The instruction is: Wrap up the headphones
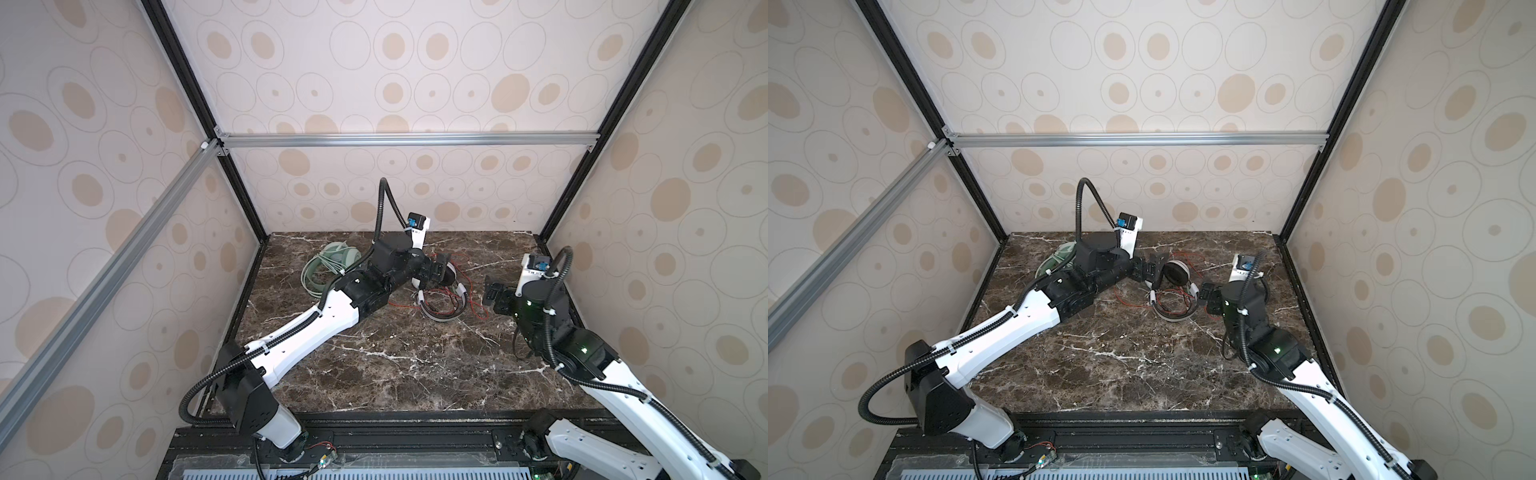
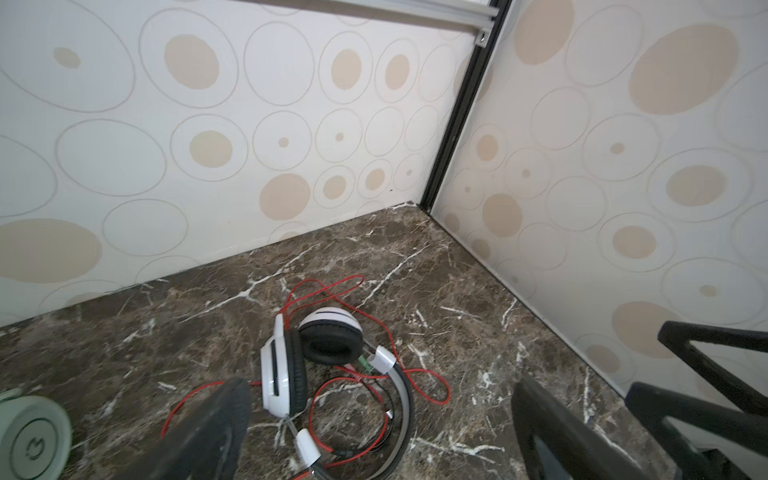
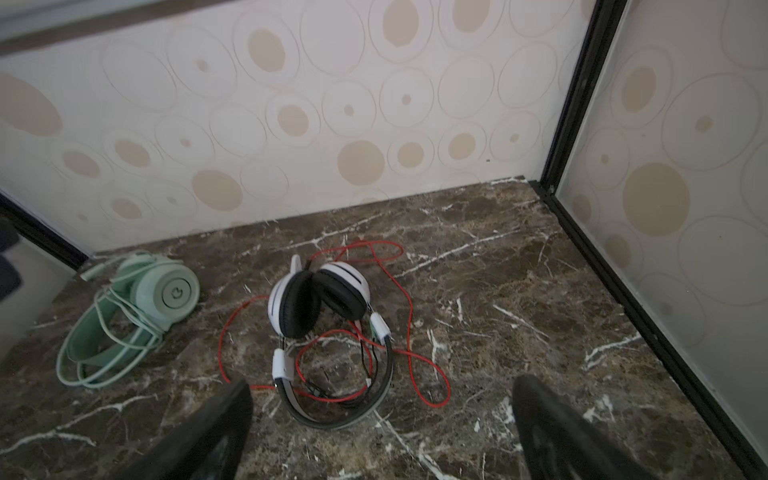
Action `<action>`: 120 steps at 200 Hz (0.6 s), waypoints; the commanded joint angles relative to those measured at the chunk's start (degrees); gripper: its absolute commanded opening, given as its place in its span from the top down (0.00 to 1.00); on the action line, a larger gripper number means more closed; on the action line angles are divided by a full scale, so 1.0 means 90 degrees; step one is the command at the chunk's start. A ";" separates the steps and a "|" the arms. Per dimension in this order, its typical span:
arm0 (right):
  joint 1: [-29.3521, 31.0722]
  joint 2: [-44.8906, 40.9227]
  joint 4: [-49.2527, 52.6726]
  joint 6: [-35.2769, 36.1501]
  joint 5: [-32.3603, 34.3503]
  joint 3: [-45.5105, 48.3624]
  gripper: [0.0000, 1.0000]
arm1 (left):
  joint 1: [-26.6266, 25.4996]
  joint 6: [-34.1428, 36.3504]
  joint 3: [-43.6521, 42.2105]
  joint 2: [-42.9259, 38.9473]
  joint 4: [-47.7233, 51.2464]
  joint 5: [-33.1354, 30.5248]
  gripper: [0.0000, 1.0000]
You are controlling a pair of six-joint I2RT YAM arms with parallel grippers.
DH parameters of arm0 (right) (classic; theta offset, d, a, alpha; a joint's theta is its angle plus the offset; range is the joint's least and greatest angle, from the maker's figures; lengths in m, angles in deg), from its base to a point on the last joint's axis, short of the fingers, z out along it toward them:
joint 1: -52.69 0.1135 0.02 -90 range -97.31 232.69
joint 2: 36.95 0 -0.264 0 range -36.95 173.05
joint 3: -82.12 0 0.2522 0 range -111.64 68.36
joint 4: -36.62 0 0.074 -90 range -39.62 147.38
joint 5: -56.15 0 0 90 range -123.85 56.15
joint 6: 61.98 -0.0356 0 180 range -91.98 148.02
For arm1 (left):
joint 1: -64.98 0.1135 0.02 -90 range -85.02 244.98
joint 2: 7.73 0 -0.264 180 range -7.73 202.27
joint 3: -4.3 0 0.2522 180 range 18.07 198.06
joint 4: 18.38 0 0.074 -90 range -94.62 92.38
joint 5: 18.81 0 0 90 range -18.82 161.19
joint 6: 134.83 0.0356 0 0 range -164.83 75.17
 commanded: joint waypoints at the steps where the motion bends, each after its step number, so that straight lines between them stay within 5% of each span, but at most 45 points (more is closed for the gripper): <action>1: -0.0167 0.0425 0.0454 -0.0260 -0.0455 -0.0073 0.00 | 0.0056 0.0647 0.0004 0.0146 0.0671 -0.0351 0.02; 75: -0.1000 0.2743 0.0069 0.0915 -0.1719 -0.1085 0.00 | 0.0225 0.1091 -0.1600 -0.0871 -0.0653 -0.0926 0.02; 98: -0.1090 0.3339 -0.0277 0.1293 -0.1924 -0.1210 0.00 | 0.0500 0.1215 -0.1589 -0.0852 -0.0640 -0.0488 0.02; 120: -0.1417 0.3979 -0.0478 0.1372 -0.3043 -0.1538 0.00 | 0.0981 0.0880 -0.1528 -0.0658 -0.0627 -0.0064 0.02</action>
